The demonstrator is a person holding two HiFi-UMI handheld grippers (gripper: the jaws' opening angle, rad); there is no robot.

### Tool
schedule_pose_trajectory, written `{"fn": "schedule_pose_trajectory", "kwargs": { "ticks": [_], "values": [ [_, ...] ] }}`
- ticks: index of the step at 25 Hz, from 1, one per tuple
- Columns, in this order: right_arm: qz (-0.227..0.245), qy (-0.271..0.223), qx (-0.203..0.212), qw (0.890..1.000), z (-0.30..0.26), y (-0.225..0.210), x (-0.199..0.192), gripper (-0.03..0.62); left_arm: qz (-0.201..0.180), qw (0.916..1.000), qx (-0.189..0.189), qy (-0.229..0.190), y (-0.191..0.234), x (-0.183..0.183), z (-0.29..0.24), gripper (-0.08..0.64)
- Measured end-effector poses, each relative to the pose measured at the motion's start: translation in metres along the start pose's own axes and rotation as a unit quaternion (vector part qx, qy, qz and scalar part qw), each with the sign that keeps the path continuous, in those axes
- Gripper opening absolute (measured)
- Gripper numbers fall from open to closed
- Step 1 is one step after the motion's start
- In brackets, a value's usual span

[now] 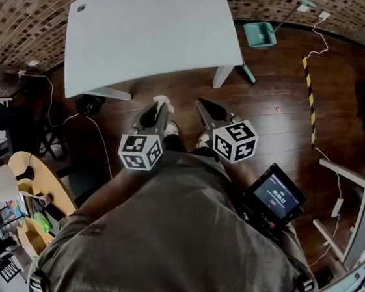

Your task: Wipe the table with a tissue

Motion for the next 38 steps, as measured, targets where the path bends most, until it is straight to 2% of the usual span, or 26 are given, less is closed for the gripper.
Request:
{"fn": "schedule_pose_trajectory", "kwargs": {
  "ticks": [8, 18, 38],
  "values": [
    [0.008, -0.002, 0.001, 1.000, 0.000, 0.016, 0.005, 0.012, -0.004, 0.9999, -0.010, -0.007, 0.000, 0.004, 0.014, 0.055],
    [0.023, 0.001, 0.009, 1.000, -0.007, 0.056, -0.002, 0.012, -0.004, 0.9997, -0.021, -0.013, 0.014, 0.001, 0.042, 0.055],
    [0.029, 0.007, 0.007, 1.000, 0.002, 0.068, -0.009, 0.012, -0.011, 0.9994, -0.034, -0.004, 0.010, -0.006, 0.046, 0.055]
  ]
}}
Point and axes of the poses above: the fingertips, and each gripper's own axes: z backward along the fingers, y to its left, x out of its top, the point moved 2 cm from there along z, backward along the fingers, and after that the axes turned 12 degrees about z, right-handed, at the moved point
